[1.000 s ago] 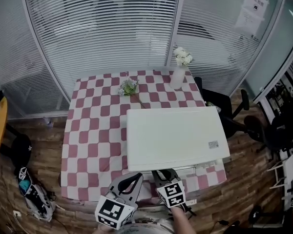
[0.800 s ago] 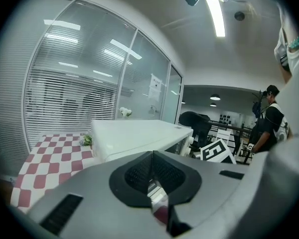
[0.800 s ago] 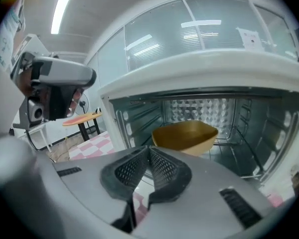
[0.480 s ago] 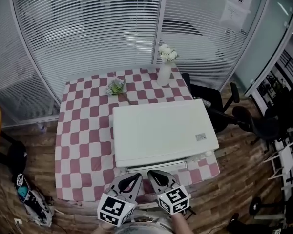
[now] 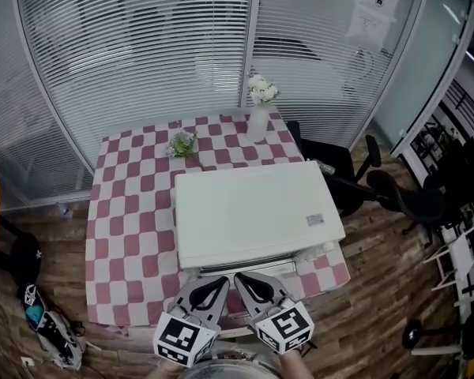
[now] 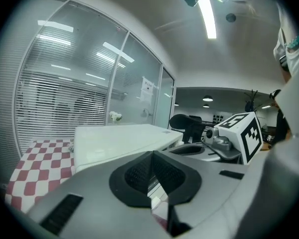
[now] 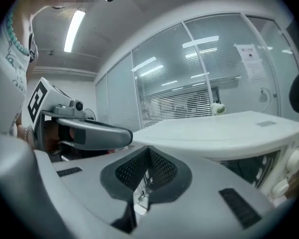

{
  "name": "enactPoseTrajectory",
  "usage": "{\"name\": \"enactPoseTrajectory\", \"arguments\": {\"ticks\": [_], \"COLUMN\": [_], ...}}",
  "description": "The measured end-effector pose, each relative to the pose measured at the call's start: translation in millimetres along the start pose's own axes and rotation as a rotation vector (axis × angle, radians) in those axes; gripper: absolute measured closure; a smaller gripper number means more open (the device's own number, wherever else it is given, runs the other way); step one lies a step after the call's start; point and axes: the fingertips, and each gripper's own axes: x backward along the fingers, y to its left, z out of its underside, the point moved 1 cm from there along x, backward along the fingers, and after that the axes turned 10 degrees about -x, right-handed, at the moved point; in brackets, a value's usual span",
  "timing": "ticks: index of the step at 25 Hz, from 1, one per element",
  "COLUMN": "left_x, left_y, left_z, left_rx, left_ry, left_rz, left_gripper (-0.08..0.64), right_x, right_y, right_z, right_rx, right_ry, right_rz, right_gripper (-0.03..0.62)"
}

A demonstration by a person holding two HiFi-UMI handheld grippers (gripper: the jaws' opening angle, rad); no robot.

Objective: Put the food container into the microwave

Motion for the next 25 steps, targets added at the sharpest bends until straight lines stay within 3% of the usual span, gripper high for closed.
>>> {"name": "enactPoseTrajectory", "arguments": {"ticks": [15, 25], "left_x": [13.5, 14.6], "left_y": [6.1, 10.2], "left_z": [-65.6, -67.9], "left_rx": [-0.062, -0.072], "left_ry": [-0.152, -0.145], "left_rz": [-0.065, -0.082], "left_gripper": [0.548, 0.548], "right_x": [13.9, 12.8], "right_y": [24.4, 23.3], "right_z": [-90.7, -93.5], "right_rx": [0.159, 0.148], "right_ry": [-0.180, -0.186], "right_rz": [-0.043, -0.032], "right_gripper": [0.598, 0.600]}}
